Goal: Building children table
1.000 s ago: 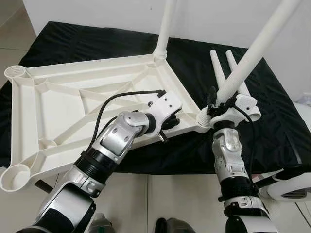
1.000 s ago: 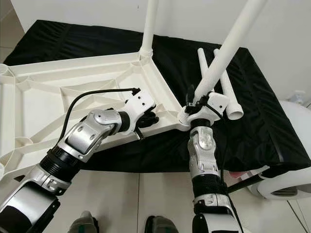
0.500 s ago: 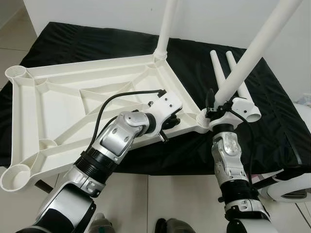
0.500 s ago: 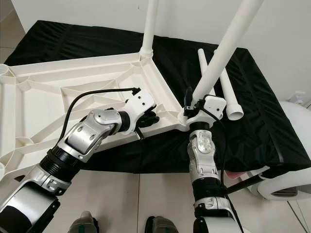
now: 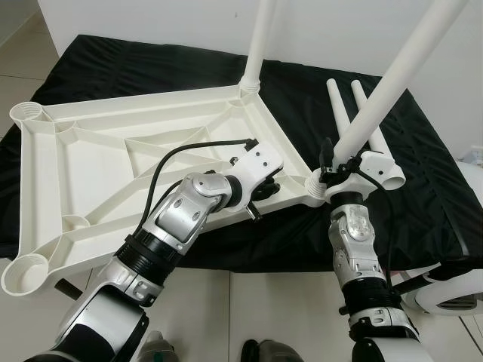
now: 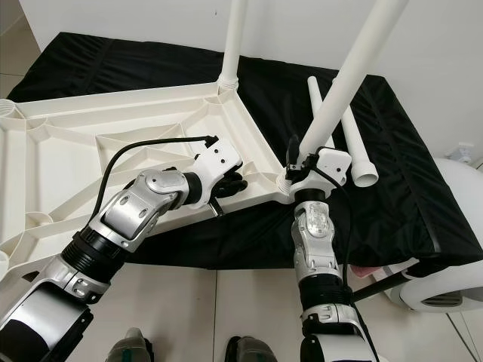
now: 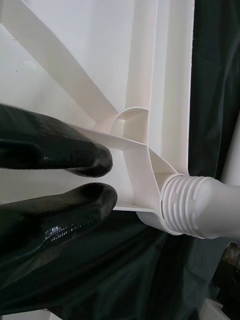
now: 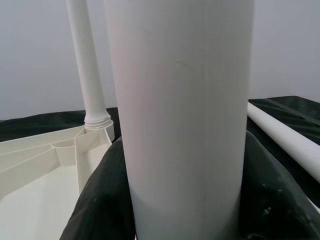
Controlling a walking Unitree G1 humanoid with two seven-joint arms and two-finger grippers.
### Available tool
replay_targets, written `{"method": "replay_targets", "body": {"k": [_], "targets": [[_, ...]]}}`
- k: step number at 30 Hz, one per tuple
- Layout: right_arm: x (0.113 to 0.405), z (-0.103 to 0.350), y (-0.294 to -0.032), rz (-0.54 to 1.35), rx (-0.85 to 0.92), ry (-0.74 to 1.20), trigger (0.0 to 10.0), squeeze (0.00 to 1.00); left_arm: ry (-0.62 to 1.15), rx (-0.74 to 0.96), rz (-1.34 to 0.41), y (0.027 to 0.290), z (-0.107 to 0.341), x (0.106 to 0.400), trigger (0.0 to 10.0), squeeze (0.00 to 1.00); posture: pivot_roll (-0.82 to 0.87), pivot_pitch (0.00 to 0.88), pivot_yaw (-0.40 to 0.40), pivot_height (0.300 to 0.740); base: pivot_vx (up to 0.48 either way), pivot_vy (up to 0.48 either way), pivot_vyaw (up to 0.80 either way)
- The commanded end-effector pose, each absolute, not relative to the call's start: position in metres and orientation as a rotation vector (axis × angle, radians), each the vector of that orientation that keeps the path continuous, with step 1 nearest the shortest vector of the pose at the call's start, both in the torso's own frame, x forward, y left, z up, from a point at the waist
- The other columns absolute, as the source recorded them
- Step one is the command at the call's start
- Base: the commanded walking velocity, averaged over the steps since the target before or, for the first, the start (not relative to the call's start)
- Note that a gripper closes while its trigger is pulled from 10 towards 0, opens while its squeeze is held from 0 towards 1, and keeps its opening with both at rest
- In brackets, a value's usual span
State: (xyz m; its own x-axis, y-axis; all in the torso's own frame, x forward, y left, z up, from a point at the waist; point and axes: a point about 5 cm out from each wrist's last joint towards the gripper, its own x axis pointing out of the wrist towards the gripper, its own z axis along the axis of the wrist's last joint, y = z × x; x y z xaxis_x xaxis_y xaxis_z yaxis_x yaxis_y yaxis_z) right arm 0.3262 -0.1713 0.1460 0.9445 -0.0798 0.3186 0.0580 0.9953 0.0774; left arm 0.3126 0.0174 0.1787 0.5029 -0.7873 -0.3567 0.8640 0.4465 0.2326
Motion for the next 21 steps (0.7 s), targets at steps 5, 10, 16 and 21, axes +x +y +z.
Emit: {"method": "replay_targets", "body": {"k": [5, 10, 16, 21], "targets": [[0.327, 0.144, -0.174, -0.082, 0.1, -0.273, 10.0, 0.0, 0.197, 0.421, -1.064, 0.015, 0.18, 0.311, 10.0, 0.0, 0.06, 0.059, -0.085, 0.74, 0.0, 0.0, 0.0], [0.332, 0.171, -0.168, -0.06, 0.129, -0.362, 10.0, 0.0, 0.194, 0.422, -1.066, 0.014, 0.18, 0.311, 10.0, 0.0, 0.05, 0.056, -0.085, 0.74, 0.0, 0.0, 0.0], [0.333, 0.187, -0.163, -0.042, 0.146, -0.41, 10.0, 0.0, 0.191, 0.422, -1.067, 0.014, 0.18, 0.31, 10.0, 0.0, 0.06, 0.055, -0.088, 0.74, 0.0, 0.0, 0.0], [0.333, 0.191, -0.162, -0.037, 0.146, -0.419, 10.0, 0.0, 0.19, 0.423, -1.065, 0.014, 0.18, 0.31, 10.0, 0.0, 0.06, 0.053, -0.089, 0.74, 0.0, 0.0, 0.0]]}}
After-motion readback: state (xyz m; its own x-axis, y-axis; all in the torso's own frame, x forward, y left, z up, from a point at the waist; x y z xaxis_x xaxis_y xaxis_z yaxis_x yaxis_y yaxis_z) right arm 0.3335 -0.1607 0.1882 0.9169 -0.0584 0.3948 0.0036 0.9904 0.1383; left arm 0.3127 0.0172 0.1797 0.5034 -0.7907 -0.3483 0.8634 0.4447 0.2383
